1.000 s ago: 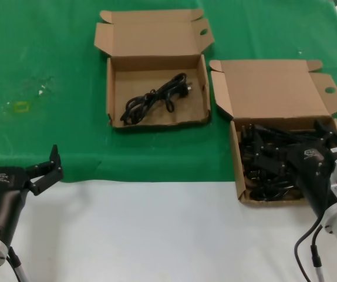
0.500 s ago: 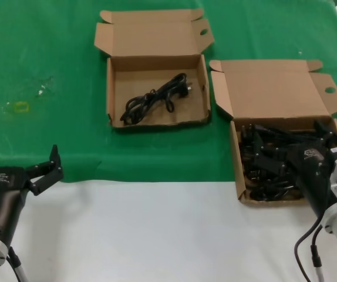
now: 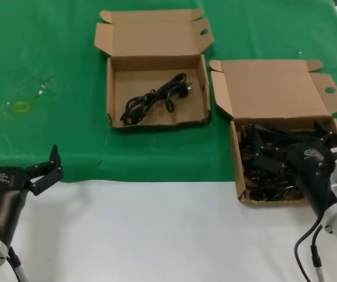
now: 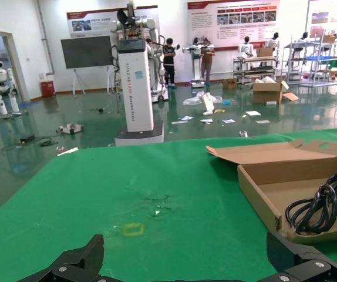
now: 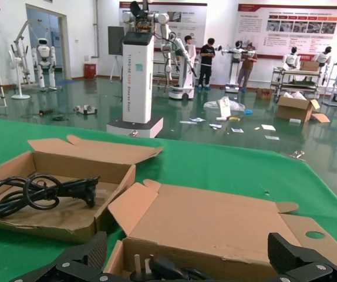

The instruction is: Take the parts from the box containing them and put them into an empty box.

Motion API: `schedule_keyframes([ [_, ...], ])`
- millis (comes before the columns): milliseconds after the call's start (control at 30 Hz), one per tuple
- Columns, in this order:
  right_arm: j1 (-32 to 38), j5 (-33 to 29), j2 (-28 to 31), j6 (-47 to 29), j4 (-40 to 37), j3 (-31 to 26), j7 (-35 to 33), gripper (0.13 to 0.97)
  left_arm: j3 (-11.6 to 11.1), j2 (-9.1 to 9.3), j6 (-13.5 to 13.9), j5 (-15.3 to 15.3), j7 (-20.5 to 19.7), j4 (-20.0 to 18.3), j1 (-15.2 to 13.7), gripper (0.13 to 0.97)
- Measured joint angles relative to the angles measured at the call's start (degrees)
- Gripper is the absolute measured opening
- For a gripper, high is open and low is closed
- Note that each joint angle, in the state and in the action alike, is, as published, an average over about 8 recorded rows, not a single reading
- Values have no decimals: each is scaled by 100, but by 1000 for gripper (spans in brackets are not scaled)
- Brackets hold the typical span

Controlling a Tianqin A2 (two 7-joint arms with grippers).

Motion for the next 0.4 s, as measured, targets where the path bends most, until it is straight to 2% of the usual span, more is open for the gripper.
schedule_keyframes([
  [400,0,0,0,0,0,0,0,966,0,0,0,0,0,0,0,966],
])
